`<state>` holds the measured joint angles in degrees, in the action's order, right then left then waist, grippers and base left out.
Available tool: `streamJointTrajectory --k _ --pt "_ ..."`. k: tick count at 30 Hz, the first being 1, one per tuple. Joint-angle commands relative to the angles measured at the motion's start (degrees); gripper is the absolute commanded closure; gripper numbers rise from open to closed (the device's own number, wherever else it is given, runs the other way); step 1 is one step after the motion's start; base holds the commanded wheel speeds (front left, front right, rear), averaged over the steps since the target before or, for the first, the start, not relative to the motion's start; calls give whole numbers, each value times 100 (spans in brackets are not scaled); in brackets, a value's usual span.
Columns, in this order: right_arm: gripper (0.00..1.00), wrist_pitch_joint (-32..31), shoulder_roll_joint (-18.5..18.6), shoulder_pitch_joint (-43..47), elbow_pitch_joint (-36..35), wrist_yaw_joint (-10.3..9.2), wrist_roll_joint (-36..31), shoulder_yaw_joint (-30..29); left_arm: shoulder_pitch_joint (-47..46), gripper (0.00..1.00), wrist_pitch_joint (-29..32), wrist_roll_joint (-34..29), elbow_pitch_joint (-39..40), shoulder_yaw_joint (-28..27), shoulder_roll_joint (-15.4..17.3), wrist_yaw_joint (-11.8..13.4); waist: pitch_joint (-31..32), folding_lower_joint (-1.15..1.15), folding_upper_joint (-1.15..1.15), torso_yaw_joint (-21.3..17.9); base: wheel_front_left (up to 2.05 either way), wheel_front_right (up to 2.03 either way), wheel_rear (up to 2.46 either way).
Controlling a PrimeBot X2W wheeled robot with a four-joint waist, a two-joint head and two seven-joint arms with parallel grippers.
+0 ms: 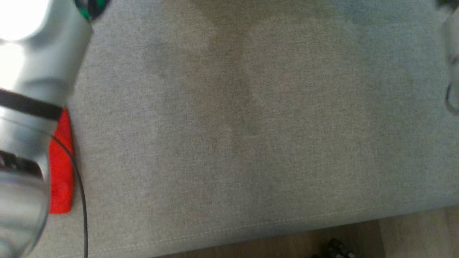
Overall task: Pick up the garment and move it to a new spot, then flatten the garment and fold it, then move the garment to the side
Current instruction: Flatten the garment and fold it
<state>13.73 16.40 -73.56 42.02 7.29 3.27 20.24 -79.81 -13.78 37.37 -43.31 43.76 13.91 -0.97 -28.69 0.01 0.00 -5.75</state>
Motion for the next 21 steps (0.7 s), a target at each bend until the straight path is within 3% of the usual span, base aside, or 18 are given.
streamJointTrajectory --k 1,7,13,21 --pt "100 69 -81 263 -74 20 20 120 9 100 -54 -82 45 -70 154 -77 4 -1 0 5 0 0 0" --pt "100 118 -40 1250 266 20 278 527 1070 100 -116 -362 -21 169 274 -209 312 -1 0 34 0 0 0" --pt "100 107 291 1873 613 20 413 1151 2182 100 -120 -687 289 361 427 -253 693 -1 0 123 0 0 0" --pt "100 -434 620 2454 725 20 1172 2119 3227 100 -121 -898 554 541 496 -209 1237 -1 0 201 0 0 0"
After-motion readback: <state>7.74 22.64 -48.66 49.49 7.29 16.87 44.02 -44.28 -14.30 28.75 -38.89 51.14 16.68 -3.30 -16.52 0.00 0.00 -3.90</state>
